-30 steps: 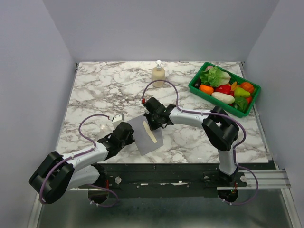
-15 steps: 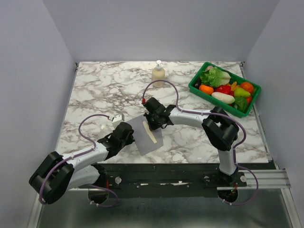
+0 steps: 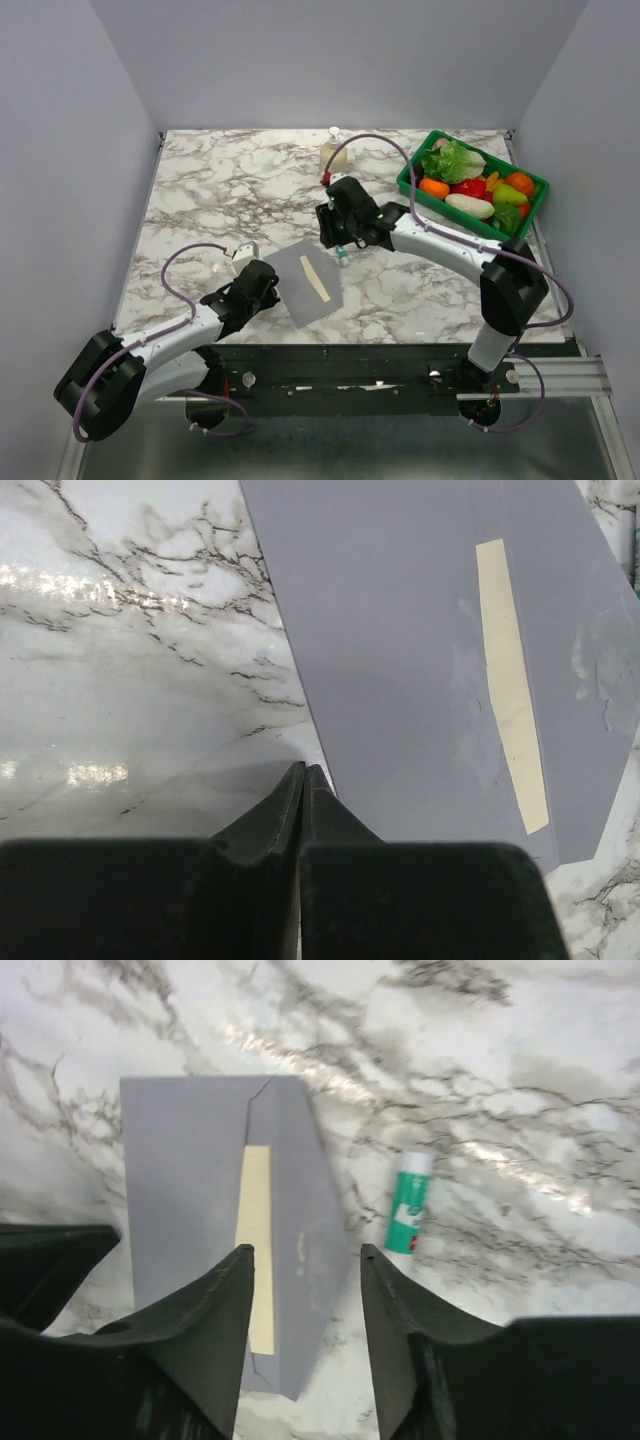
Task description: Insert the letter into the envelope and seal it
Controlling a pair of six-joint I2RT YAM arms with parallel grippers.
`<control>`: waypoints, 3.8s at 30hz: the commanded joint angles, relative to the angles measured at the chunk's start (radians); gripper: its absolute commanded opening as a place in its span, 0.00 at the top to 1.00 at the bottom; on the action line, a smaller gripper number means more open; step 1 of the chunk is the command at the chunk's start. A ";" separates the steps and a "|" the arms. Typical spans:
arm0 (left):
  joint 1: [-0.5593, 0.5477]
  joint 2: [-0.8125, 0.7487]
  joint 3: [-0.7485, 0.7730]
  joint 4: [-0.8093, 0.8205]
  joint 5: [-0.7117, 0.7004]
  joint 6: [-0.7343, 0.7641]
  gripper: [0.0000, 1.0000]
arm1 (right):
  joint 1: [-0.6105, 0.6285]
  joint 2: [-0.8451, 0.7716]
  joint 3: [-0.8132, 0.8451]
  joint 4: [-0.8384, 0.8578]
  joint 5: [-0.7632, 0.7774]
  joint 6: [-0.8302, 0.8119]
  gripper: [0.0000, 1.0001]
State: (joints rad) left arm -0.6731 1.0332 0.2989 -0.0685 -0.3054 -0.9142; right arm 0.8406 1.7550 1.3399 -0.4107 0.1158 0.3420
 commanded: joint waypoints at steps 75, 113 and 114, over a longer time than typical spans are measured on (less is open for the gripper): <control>-0.055 -0.056 0.691 0.048 0.497 0.199 0.27 | -0.117 -0.663 -0.308 0.282 -0.590 0.247 0.99; -0.132 -0.012 0.707 0.087 0.540 0.196 1.00 | -0.117 -0.634 -0.292 0.296 -0.662 0.246 0.58; -0.132 -0.007 0.712 0.081 0.542 0.201 1.00 | -0.117 -0.634 -0.291 0.296 -0.663 0.246 0.60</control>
State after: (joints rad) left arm -0.8005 1.0180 0.9733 0.0086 0.1890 -0.7437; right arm 0.7193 1.1076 1.0290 -0.1219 -0.5026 0.5922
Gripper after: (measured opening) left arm 0.265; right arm 0.420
